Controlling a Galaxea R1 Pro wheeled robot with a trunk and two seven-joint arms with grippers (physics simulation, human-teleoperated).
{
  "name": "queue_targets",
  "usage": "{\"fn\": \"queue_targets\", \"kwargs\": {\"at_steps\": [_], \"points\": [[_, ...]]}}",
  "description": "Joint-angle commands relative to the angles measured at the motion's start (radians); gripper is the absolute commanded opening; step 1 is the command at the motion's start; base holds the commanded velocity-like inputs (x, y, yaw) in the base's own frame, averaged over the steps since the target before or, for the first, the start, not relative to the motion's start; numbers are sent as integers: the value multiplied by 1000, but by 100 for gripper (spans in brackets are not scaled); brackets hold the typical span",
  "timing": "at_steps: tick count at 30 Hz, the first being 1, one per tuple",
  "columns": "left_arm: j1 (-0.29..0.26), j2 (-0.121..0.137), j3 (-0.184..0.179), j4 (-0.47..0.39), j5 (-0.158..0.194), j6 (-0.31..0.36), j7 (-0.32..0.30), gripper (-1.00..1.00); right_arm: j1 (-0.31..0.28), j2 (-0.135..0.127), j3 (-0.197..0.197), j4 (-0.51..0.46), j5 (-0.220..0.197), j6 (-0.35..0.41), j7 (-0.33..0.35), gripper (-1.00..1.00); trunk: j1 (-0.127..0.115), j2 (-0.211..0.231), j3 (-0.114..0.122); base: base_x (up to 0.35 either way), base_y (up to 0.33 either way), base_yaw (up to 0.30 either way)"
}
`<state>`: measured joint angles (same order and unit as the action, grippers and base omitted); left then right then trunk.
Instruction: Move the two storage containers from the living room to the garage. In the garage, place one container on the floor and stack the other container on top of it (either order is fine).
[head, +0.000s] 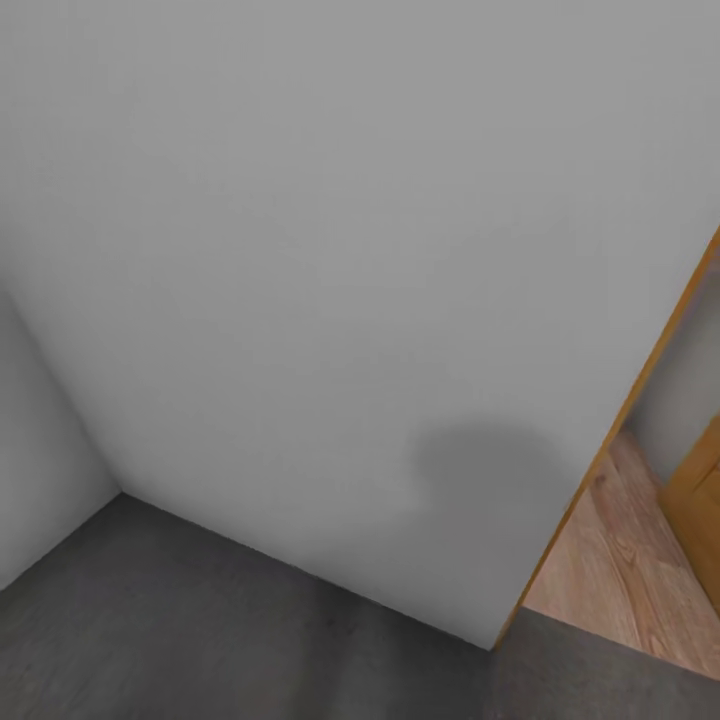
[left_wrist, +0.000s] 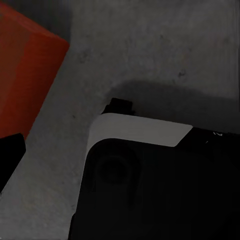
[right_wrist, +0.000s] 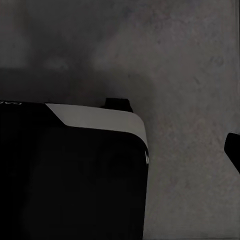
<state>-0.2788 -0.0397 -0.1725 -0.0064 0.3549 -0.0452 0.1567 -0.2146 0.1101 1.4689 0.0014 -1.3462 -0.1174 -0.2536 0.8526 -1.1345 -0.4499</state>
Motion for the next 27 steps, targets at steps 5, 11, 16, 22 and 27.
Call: {"fn": "queue_targets", "kwargs": {"at_steps": [5,11,16,22,27], "points": [[0,0,-9,0,9,-3,3,100,-1,0,8,0,-10,-2,-3,100,0,-1,1,0,0,-289],[0,0,-9,0,9,-4,3,100,-1,0,7,0,-10,-2,-3,100,0,-1,3,0,0,-290],[0,0,-9,0,9,-3,3,100,-1,0,7,0,-10,-2,-3,100,0,-1,5,0,0,-290],[0,0,-9,0,9,-4,3,100,0,0,7,0,-10,-2,-3,100,0,-1,7,0,0,-290],[0,0,-9,0,9,-4,4,100,-1,0,7,0,-10,-2,-3,100,0,-1,9,0,0,-289]]}}
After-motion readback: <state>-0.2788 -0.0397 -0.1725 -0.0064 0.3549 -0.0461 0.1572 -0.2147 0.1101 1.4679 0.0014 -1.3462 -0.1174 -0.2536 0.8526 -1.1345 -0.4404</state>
